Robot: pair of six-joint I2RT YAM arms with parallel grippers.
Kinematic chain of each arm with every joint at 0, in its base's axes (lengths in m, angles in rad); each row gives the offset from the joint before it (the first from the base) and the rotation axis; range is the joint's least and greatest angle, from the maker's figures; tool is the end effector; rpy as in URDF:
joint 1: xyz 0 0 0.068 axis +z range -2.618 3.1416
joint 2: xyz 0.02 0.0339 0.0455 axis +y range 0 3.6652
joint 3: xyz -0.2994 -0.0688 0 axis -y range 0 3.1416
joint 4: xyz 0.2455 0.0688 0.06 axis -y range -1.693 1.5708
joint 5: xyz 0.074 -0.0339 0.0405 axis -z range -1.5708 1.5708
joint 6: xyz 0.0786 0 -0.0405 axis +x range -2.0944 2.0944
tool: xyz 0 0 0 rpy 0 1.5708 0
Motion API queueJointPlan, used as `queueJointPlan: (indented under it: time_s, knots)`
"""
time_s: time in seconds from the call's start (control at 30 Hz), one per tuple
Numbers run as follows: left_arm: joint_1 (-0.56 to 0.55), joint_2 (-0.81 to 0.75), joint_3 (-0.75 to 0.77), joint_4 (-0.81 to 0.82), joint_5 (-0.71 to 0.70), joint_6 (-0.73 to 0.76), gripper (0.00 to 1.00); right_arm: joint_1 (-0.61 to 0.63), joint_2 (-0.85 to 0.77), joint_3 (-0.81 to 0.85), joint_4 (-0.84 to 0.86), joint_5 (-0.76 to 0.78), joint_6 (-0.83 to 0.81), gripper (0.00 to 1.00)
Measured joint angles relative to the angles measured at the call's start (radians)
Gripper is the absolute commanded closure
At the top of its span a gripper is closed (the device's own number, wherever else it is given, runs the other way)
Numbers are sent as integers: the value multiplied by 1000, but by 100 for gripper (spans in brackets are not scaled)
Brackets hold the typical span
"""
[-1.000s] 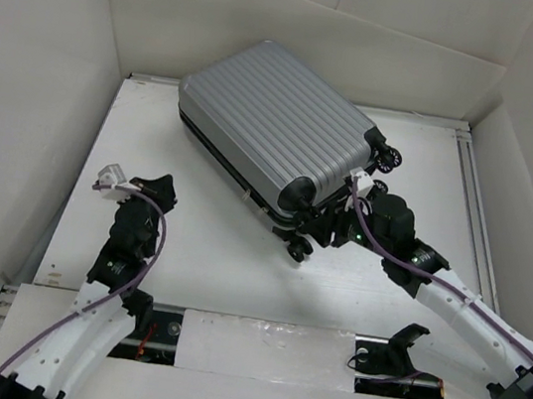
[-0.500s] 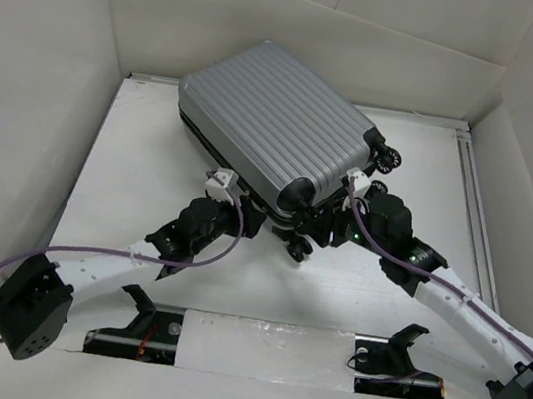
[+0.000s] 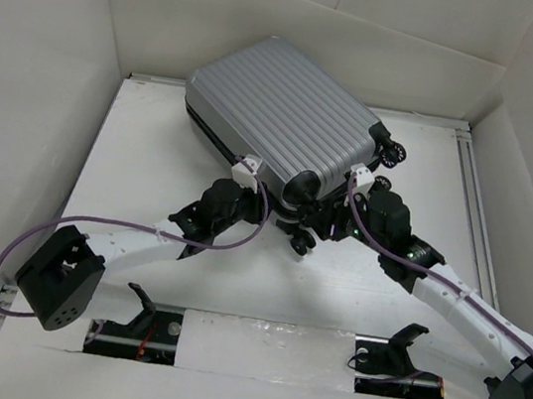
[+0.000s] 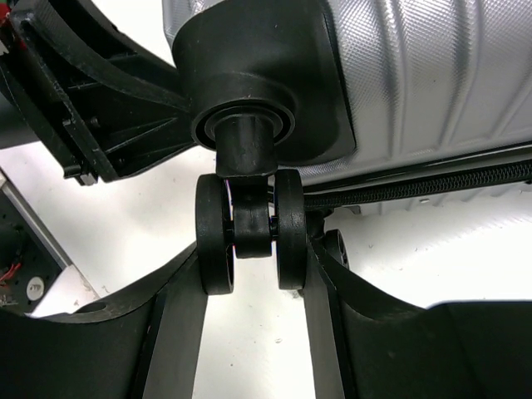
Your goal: Pack the luggage
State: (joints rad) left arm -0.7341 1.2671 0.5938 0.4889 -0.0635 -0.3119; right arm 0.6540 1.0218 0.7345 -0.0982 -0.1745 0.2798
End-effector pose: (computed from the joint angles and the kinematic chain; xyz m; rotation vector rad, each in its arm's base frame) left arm 0.2332 -0.2037 0.2651 0.3322 1.7779 -0.7004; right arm 0.1953 0.1669 0.2999 -0.4951 1.9723 0.7739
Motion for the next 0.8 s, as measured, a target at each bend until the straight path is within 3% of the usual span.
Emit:
queueJointPlan:
  time_s: [0.17,0.63,0.8]
  knots:
    - [1,2,0,13,35,8,100,0,1,3,2,0,1,100]
    - [10,-57,-42,3,-6,-21,100,1,-9,3,1,-2,5,100]
    - [93,-93,-53,-53,-105,-88,100,-11,-23,-1,-6,-15,8,100]
